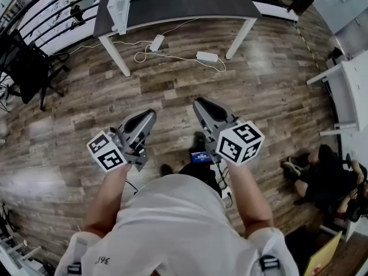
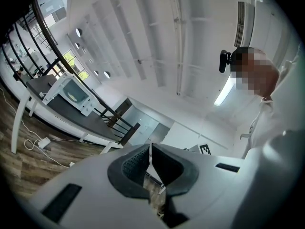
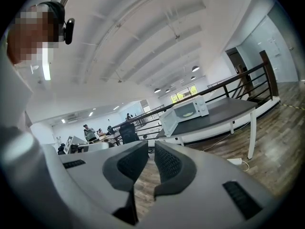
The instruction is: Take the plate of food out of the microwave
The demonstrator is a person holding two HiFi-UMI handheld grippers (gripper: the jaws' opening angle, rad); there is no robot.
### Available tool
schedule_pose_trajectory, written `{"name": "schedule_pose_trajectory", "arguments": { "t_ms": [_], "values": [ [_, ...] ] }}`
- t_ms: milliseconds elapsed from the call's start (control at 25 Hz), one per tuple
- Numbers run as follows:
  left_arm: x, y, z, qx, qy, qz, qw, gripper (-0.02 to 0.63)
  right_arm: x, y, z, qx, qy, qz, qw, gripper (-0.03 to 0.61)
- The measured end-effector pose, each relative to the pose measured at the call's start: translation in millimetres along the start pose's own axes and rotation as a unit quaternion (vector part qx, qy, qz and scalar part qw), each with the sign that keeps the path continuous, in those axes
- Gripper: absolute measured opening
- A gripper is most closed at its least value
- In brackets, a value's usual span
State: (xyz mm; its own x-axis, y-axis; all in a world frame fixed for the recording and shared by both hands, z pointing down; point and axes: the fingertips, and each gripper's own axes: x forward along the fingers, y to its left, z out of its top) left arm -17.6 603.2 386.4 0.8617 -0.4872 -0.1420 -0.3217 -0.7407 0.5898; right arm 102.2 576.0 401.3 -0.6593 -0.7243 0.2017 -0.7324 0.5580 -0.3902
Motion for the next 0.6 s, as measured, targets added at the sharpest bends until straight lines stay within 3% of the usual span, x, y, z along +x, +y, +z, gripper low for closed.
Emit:
{"name": "schedule_pose_trajectory", "arguments": {
  "t_ms": [600],
  "values": [
    [189.6, 80.0, 8.3, 0.000, -0.017, 0.078, 0.9968, 0.003, 38.8, -187.8, 90.8, -0.027, 0.031, 0.054, 0.998, 0.043]
  ]
}}
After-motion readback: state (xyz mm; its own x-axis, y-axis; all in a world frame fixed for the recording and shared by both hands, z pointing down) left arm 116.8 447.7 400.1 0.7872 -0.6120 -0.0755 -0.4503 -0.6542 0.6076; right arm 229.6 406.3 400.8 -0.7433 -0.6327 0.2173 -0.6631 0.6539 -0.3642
